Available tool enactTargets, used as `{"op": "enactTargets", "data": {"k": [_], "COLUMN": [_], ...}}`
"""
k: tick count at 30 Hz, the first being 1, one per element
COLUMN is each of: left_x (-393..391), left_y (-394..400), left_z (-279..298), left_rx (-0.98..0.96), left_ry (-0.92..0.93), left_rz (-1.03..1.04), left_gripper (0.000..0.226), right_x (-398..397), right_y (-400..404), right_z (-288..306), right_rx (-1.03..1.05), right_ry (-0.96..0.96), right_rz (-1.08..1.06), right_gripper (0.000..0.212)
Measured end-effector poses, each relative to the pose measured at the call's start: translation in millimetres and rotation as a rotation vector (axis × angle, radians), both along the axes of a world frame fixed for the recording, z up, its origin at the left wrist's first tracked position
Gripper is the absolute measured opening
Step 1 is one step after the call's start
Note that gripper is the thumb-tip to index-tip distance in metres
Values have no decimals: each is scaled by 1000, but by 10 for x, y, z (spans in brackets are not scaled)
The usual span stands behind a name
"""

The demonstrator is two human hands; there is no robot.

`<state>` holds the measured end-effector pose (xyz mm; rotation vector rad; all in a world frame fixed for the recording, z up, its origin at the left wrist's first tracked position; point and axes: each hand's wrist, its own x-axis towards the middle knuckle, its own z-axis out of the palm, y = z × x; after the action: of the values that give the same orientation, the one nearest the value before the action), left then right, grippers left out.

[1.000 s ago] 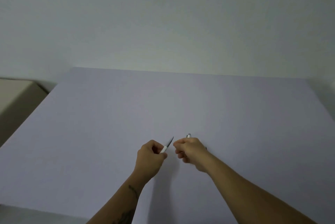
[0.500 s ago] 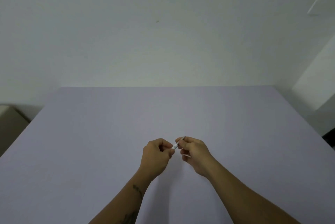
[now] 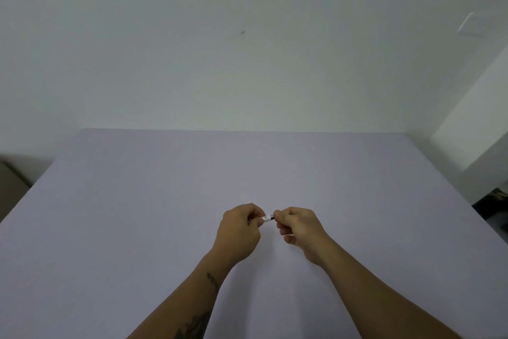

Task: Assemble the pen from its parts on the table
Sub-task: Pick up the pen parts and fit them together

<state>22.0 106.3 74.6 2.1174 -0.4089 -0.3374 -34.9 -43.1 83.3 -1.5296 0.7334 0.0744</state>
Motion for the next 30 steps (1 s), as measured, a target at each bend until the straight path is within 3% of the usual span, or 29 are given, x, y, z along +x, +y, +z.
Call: {"op": "enactTargets", "data": {"k": [3, 10, 14, 18, 30], "left_x": [30, 113, 127, 121, 44], "left_y": [4, 66, 94, 108, 139], "left_z": [-15, 15, 58, 88, 64], "left_rx": [-5, 36, 71, 50, 109], "left_ry": [32, 46, 1, 10, -7], "left_rz": [-2, -80, -84, -89, -54], "left_gripper": [16, 18, 15, 9, 8], "right_x": [22, 6, -3, -13, -40], "right_y": [-4, -54, -66, -73, -31], "right_z": [8, 39, 20, 12, 69], "right_rx": [-130, -235, -280, -364, -420], "right_ry": [-34, -102, -112, -91, -114], "right_rz": [25, 138, 176, 176, 204], "right_gripper": [12, 13, 3, 15, 11]}}
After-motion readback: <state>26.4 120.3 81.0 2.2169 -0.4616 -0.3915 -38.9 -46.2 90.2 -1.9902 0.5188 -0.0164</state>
